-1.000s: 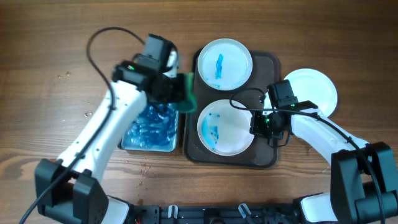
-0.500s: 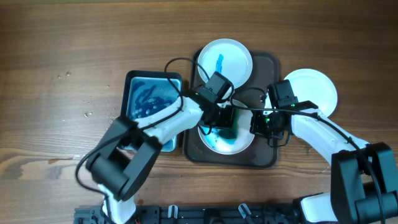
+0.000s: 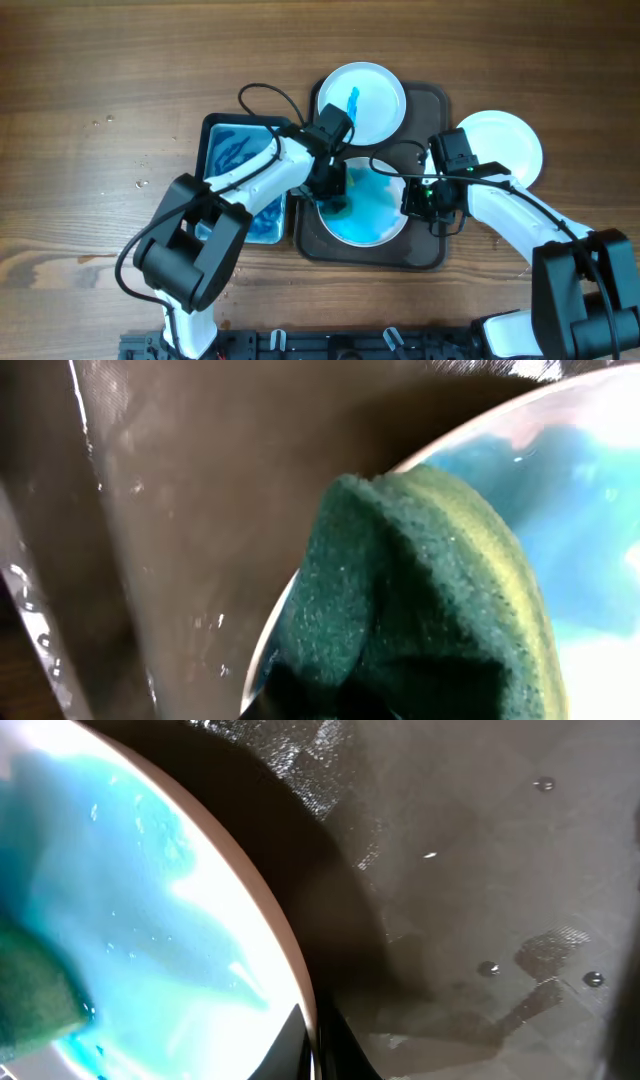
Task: Clean dirty plates on tray and stack at the side
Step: 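Scrub the lower plate on the tray with the sponge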
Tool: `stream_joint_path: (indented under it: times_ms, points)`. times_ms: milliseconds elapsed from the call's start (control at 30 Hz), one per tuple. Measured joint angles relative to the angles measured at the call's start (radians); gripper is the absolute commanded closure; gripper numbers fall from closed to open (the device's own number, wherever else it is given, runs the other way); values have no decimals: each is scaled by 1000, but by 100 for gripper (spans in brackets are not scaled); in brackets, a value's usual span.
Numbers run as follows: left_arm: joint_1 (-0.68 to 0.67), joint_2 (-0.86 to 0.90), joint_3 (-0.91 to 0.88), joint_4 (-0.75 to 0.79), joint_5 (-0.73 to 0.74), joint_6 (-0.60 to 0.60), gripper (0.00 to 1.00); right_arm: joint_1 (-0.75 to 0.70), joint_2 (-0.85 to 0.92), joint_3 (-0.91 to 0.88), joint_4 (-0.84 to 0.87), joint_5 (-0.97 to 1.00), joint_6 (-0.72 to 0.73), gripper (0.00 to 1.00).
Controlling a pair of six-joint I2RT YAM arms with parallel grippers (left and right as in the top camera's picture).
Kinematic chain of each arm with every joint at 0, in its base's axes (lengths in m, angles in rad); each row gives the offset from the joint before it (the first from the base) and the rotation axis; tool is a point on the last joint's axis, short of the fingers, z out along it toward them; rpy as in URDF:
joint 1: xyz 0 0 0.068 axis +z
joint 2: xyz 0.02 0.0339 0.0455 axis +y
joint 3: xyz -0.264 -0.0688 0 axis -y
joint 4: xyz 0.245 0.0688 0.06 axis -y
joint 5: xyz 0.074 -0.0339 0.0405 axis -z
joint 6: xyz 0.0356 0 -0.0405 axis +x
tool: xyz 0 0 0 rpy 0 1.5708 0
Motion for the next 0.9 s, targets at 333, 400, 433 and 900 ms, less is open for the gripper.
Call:
stream_joint_path:
  times_ms: [333,400,433,900]
  points:
    - [15,39,-17,278,346,-31,96,-1,-1,3,-12,11,3,96]
    - [-13,53,-17,308,398,-47,96,-1,-1,3,-13,11,3,96]
    - [-32,63,-17,318,417,-53,96,-1,-1,3,-13,11,3,96]
    - [-82,108,5,185,464,-65,96,-3,-4,4,-24,21,2,96]
